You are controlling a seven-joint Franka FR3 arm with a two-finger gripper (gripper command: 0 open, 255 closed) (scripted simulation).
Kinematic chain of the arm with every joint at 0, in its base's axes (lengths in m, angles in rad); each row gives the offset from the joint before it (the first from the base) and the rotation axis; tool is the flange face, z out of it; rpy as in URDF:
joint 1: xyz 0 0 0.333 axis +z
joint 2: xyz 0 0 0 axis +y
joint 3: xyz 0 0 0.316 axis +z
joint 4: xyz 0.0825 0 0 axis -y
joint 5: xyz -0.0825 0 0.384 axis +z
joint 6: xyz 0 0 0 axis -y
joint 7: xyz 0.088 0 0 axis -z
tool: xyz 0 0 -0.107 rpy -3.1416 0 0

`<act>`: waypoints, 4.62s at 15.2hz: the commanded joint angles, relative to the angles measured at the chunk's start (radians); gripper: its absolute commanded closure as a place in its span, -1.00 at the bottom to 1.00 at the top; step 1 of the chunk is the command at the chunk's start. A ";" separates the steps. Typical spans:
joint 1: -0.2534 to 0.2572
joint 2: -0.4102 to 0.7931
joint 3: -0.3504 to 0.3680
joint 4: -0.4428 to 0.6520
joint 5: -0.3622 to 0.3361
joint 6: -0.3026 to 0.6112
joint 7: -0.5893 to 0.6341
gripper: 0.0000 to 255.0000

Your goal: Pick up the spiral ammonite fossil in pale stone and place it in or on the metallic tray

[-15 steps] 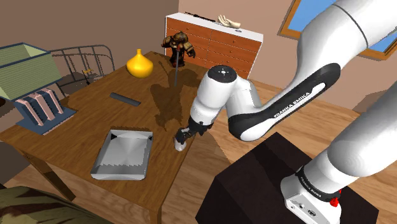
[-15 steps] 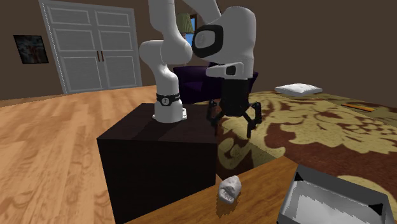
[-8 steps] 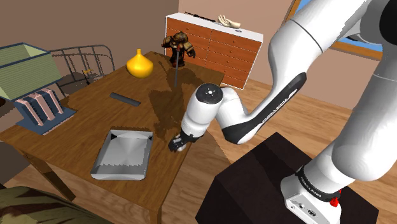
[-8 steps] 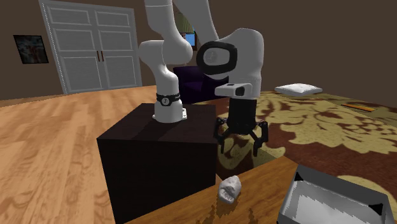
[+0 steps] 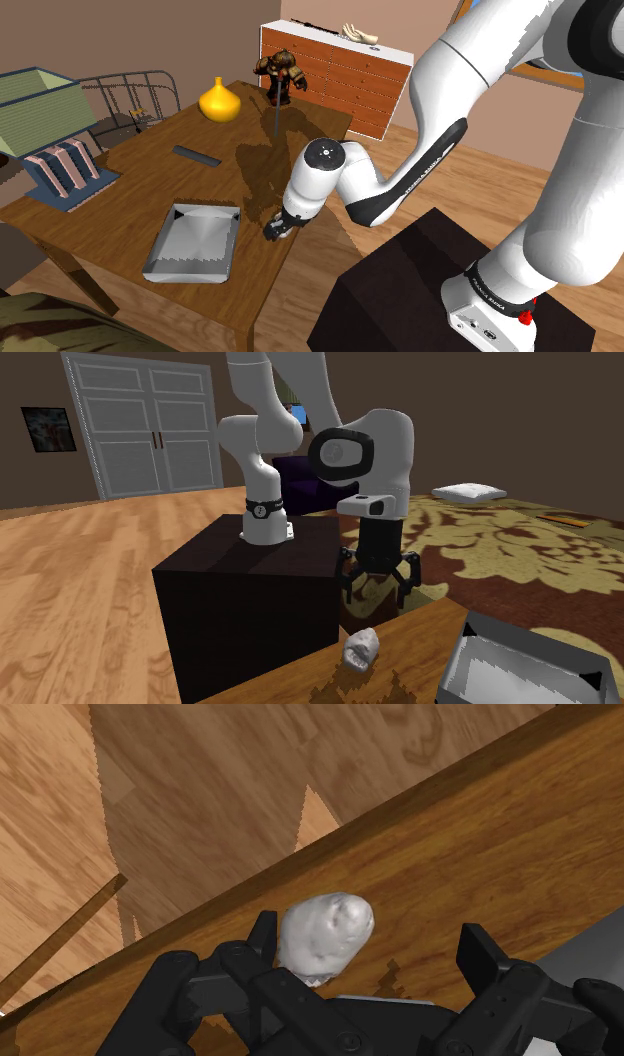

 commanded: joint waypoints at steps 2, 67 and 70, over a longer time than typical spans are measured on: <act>0.000 0.000 0.000 0.000 0.000 0.000 0.000 -1.00; -0.255 0.034 0.244 0.264 0.526 -0.453 -0.563 1.00; -0.159 0.122 0.218 0.384 0.485 -0.512 -0.500 1.00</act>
